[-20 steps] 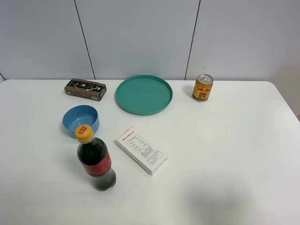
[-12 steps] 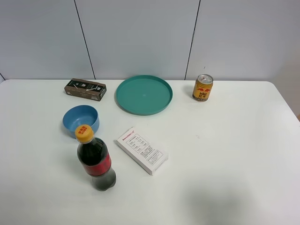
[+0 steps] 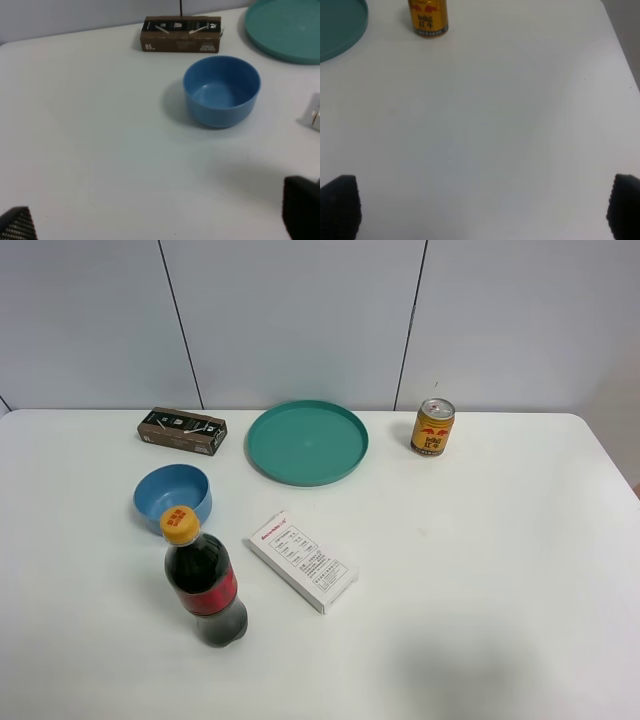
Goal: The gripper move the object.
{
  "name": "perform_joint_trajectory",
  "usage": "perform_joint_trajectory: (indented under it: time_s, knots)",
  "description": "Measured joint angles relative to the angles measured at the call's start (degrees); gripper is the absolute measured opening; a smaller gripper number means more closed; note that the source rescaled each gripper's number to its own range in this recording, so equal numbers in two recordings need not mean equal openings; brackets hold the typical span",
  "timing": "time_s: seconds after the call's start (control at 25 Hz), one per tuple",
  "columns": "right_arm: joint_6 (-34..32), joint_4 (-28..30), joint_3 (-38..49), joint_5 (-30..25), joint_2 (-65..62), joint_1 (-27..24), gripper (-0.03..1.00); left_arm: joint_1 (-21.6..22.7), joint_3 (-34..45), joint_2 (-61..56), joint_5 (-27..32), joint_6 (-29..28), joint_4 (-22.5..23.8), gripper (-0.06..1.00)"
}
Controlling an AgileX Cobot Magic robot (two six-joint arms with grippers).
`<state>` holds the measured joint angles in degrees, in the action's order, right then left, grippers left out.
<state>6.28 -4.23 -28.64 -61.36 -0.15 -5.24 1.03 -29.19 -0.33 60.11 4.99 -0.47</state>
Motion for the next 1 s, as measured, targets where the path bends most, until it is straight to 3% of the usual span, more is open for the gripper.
perform_joint_trajectory:
  time_s: [0.32, 0.48, 1.0]
  knots:
    - [0.0, 0.0, 0.0, 0.0, 0.0, 0.0, 1.0, 0.0, 0.0, 0.28, 0.0, 0.0, 0.0, 1.0]
    - [0.0, 0.0, 0.0, 0.0, 0.0, 0.0, 1.0, 0.0, -3.23, 5.66, 0.43, 0.0, 0.0, 1.0]
    - [0.0, 0.0, 0.0, 0.0, 0.0, 0.0, 1.0, -0.37, -23.72, 47.46, -2.87, 1.86, -4.1, 1.0]
